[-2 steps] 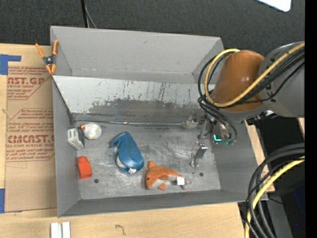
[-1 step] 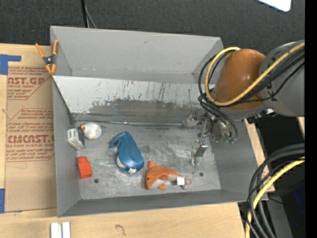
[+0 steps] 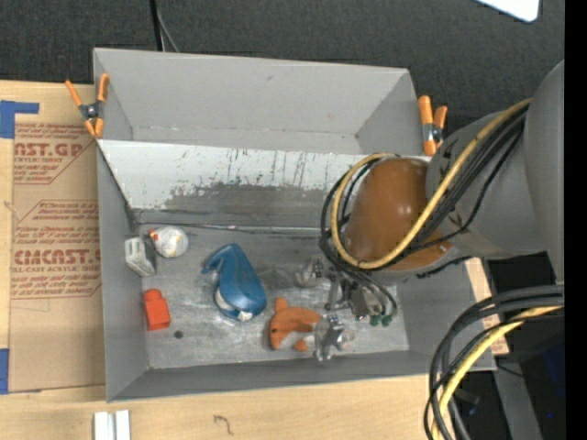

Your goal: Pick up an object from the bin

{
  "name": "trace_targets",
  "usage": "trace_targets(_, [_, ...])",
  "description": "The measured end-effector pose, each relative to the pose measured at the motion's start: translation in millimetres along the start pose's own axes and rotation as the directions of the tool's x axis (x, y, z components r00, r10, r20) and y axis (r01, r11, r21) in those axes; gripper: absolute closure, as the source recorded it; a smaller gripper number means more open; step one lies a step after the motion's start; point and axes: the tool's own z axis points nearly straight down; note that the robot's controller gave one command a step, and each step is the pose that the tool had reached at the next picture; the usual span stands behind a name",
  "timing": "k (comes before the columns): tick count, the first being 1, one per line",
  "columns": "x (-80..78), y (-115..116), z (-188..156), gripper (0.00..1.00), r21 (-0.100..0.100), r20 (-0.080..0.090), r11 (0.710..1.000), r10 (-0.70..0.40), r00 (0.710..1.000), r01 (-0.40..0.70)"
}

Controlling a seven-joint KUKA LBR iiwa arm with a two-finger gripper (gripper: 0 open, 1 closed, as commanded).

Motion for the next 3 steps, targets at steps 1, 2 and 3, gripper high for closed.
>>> trace_targets(1, [8.1,22.2,2.5,0.0,-0.002,0.0,1.0,0.012,1.0,-0.012])
trace_targets(2, [7.6,29.9,4.0,0.0,-0.001,-0.002,0.998,-0.056,0.998,0.056])
trace_targets(3, [4.1,37.1,30.1,0.0,-0.002,0.027,0.998,0.058,0.998,-0.058])
